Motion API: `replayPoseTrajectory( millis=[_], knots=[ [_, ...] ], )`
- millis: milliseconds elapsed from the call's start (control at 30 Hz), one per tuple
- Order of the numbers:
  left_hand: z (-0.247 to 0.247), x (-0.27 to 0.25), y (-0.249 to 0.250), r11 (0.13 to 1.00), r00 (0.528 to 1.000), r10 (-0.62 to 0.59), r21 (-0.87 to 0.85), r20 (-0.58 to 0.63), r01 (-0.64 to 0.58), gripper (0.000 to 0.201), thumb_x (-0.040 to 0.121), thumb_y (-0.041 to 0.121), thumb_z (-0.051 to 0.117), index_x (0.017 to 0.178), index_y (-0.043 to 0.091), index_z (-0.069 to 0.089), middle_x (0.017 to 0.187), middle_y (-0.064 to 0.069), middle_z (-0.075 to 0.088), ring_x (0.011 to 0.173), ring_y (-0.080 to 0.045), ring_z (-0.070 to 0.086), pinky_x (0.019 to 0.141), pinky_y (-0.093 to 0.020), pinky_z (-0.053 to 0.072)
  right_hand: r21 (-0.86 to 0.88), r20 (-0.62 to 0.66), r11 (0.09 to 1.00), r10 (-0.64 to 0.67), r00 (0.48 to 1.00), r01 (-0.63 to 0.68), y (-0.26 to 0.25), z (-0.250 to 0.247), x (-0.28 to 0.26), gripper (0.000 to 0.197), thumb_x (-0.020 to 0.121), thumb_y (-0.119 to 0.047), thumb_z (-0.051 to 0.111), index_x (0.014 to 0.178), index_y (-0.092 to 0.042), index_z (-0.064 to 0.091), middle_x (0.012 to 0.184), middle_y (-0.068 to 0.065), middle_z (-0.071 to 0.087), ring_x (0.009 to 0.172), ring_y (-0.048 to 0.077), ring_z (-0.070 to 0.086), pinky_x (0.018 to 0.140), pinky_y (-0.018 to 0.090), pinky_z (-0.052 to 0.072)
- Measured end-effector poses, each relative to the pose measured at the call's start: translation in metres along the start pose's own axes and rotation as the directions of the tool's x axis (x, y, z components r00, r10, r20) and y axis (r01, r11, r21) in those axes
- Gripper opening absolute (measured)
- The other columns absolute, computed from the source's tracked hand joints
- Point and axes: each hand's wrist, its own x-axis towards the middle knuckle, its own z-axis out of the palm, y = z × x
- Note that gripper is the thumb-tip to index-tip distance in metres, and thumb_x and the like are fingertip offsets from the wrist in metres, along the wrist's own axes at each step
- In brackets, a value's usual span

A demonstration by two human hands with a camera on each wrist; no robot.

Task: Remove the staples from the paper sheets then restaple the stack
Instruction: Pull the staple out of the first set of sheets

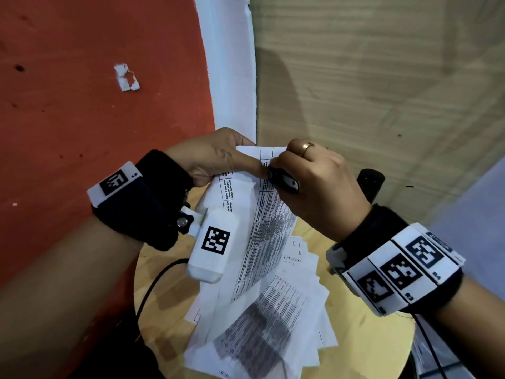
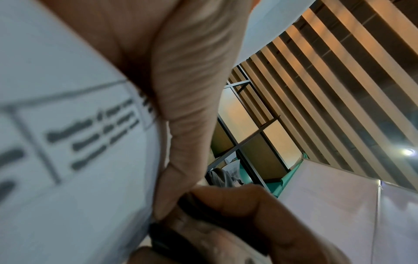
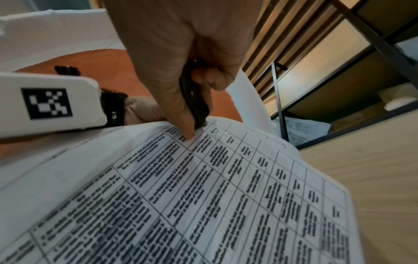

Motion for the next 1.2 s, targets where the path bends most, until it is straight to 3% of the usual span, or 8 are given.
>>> replayPoseTrajectory(
  millis=[233, 467, 633, 833, 967, 1067, 1133, 1200],
  knots=[
    [0.0, 0.002, -0.004, 0.996, 0.996, 0.086, 0.017, 0.003, -0.086, 0.027, 0.048, 0.02, 0.078, 0.074, 0.015, 0.075, 0.077, -0.006, 0.072, 0.07, -0.016, 0.065, 0.069, -0.024, 0.055, 0.144, -0.017, 0.985, 0.097, 0.995, -0.094, 0.005, -0.005, -0.001, 0.016, 0.07, -0.01, 0.069, 0.084, -0.003, 0.069, 0.077, 0.01, 0.063, 0.073, 0.032, 0.063, 0.053, 0.038, 0.051],
    [0.003, 0.001, -0.004, 0.987, 0.991, 0.135, -0.084, 0.011, -0.134, 0.013, 0.063, 0.005, 0.069, 0.072, 0.012, 0.075, 0.07, -0.001, 0.073, 0.059, -0.009, 0.067, 0.057, -0.018, 0.053, 0.412, -0.032, 0.881, 0.267, 0.963, -0.231, 0.013, -0.009, -0.005, 0.022, 0.065, -0.011, 0.079, 0.084, -0.006, 0.071, 0.078, 0.005, 0.068, 0.074, 0.017, 0.062, 0.066, 0.03, 0.048],
    [0.003, 0.002, -0.009, 0.981, 0.986, 0.161, -0.1, -0.049, -0.165, 0.014, 0.062, 0.009, 0.075, 0.075, 0.012, 0.076, 0.078, -0.005, 0.074, 0.066, -0.013, 0.069, 0.064, -0.023, 0.056, 0.582, -0.001, 0.737, 0.423, 0.906, -0.344, 0.014, -0.01, -0.007, 0.026, 0.062, -0.012, 0.081, 0.086, -0.018, 0.07, 0.08, 0.002, 0.071, 0.076, 0.017, 0.067, 0.07, 0.042, 0.053],
    [0.001, 0.005, -0.016, 0.979, 0.937, 0.202, 0.067, -0.283, -0.191, 0.006, 0.074, 0.002, 0.074, 0.078, 0.005, 0.07, 0.062, 0.007, 0.07, 0.055, -0.006, 0.063, 0.056, -0.015, 0.05, 0.342, -0.022, 0.86, 0.412, 0.911, -0.38, 0.03, -0.009, -0.014, 0.02, 0.064, -0.014, 0.079, 0.082, -0.01, 0.071, 0.077, 0.003, 0.069, 0.073, 0.009, 0.06, 0.067, 0.017, 0.044],
    [-0.003, 0.008, -0.019, 0.964, 0.916, 0.244, 0.183, -0.318, -0.193, 0.031, 0.064, 0.017, 0.083, 0.087, -0.001, 0.07, 0.08, -0.01, 0.073, 0.066, -0.017, 0.063, 0.062, -0.022, 0.05, 0.11, 0.1, 0.884, 0.445, 0.89, -0.454, 0.04, 0.001, -0.024, 0.034, 0.063, -0.012, 0.081, 0.095, -0.008, 0.07, 0.091, 0.01, 0.069, 0.087, 0.03, 0.063, 0.075, 0.034, 0.047],
    [-0.006, 0.008, -0.019, 0.943, 0.918, 0.273, 0.268, -0.287, -0.196, 0.041, 0.055, 0.036, 0.083, 0.081, 0.006, 0.073, 0.085, -0.018, 0.073, 0.068, -0.019, 0.058, 0.066, -0.031, 0.045, 0.129, 0.12, 0.908, 0.385, 0.915, -0.399, 0.04, 0.0, -0.02, 0.04, 0.063, -0.014, 0.08, 0.1, -0.007, 0.069, 0.097, 0.01, 0.067, 0.091, 0.029, 0.062, 0.078, 0.021, 0.04],
    [-0.007, 0.006, -0.018, 0.928, 0.924, 0.287, 0.312, -0.254, -0.202, 0.031, 0.059, 0.032, 0.086, 0.078, 0.011, 0.074, 0.083, -0.014, 0.074, 0.069, -0.019, 0.06, 0.068, -0.036, 0.051, 0.197, 0.146, 0.917, 0.322, 0.936, -0.346, 0.039, -0.005, -0.012, 0.042, 0.061, -0.019, 0.077, 0.1, -0.008, 0.069, 0.107, 0.008, 0.063, 0.096, 0.02, 0.058, 0.08, 0.007, 0.034],
    [-0.009, 0.006, -0.017, 0.911, 0.926, 0.298, 0.359, -0.232, -0.203, 0.03, 0.061, 0.031, 0.086, 0.081, 0.011, 0.075, 0.084, -0.013, 0.074, 0.071, -0.02, 0.063, 0.073, -0.041, 0.054, 0.278, 0.214, 0.907, 0.263, 0.941, -0.317, 0.04, -0.012, -0.004, 0.044, 0.058, -0.024, 0.076, 0.099, -0.011, 0.069, 0.124, 0.008, 0.053, 0.105, 0.01, 0.051, 0.086, 0.005, 0.033]
  ],
)
